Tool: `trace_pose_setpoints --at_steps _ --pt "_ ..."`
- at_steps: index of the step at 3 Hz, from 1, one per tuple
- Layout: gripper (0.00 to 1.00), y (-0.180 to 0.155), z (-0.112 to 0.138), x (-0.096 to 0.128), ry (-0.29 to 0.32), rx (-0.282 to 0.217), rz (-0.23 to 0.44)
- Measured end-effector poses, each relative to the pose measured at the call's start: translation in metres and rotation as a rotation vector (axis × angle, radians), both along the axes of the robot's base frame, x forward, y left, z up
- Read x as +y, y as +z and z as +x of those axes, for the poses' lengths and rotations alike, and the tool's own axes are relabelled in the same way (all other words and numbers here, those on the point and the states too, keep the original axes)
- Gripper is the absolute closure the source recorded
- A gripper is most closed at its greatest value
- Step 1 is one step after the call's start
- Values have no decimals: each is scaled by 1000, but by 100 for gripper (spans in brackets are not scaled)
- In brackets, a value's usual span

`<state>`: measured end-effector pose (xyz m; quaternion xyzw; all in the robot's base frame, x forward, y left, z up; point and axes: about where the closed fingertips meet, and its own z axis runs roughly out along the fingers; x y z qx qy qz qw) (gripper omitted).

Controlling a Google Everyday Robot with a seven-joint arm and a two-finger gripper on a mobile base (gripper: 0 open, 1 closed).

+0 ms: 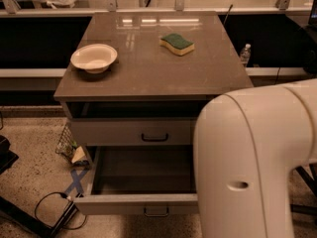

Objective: Open middle drawer

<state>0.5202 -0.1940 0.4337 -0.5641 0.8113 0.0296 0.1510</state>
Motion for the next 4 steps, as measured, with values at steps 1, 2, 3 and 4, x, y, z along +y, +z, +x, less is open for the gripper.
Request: trace_pose_setpoints --at_steps 1,2,3,4 --pt "100 -41 -6 22 72 75 24" --pt "100 -62 -23 30 91 122 15" --pt "100 -63 -26 31 85 129 7" --pt "100 -52 -45 28 60 140 -12"
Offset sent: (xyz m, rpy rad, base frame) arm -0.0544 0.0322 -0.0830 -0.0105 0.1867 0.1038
